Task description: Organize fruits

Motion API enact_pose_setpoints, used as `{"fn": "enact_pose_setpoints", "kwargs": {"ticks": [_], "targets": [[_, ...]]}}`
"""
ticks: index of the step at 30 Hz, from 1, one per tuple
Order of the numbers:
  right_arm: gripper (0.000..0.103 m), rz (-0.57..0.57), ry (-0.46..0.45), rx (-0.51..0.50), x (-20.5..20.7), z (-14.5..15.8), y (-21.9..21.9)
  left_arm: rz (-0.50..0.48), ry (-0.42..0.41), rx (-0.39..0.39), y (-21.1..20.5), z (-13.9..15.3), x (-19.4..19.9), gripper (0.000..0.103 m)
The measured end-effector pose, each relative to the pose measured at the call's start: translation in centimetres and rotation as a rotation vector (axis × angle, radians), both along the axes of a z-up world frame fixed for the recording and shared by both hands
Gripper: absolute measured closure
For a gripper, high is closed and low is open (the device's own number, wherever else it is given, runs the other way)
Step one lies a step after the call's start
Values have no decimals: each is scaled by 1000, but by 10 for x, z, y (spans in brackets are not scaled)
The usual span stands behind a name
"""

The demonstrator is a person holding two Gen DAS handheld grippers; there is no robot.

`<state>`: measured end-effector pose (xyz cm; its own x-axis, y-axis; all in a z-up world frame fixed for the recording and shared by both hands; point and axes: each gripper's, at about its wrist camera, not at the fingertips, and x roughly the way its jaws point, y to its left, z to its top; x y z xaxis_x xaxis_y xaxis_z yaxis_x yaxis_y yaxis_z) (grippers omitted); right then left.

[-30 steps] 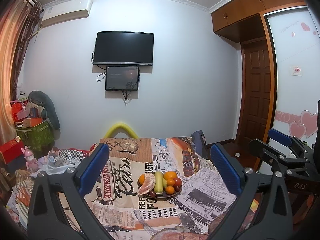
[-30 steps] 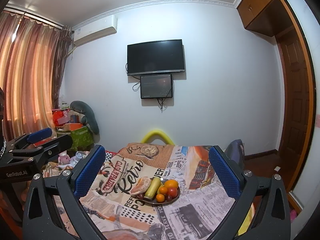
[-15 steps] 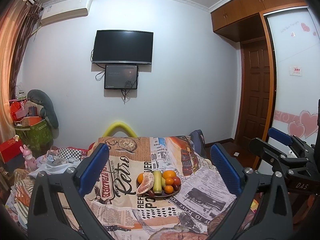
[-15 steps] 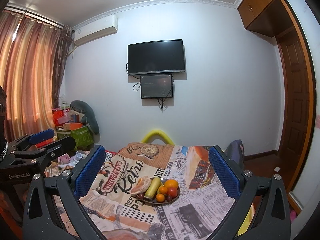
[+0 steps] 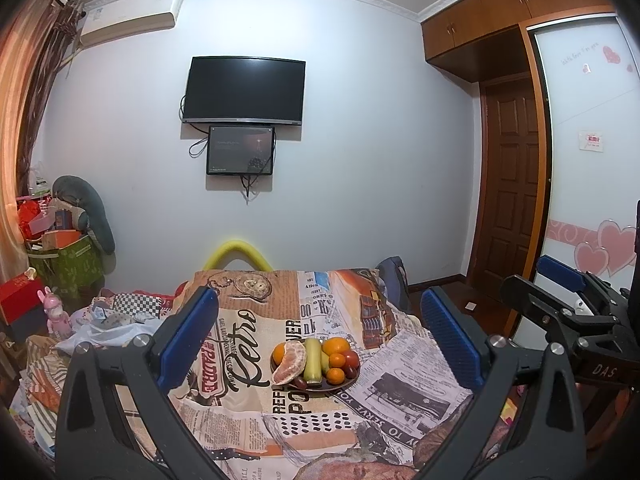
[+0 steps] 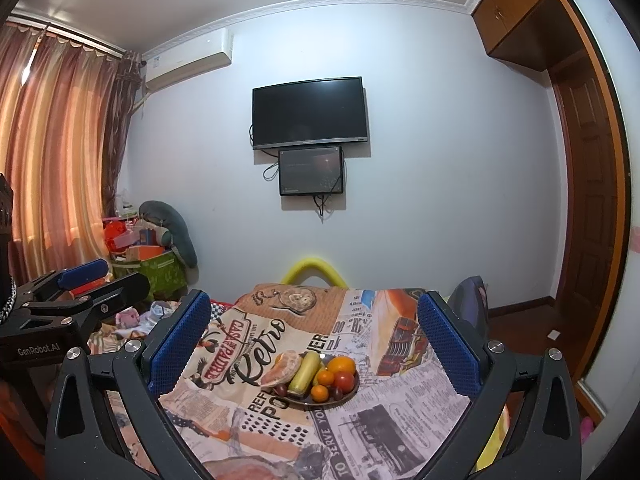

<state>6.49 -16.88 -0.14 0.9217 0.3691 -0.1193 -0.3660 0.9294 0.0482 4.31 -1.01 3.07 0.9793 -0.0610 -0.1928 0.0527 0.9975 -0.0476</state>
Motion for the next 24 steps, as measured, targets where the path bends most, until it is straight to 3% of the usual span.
{"fn": "enact_pose_setpoints", "kwargs": {"ticks": [24], "targets": [[0, -1, 13, 3, 5, 0, -3, -25, 23, -2, 1, -2, 3, 0]]}}
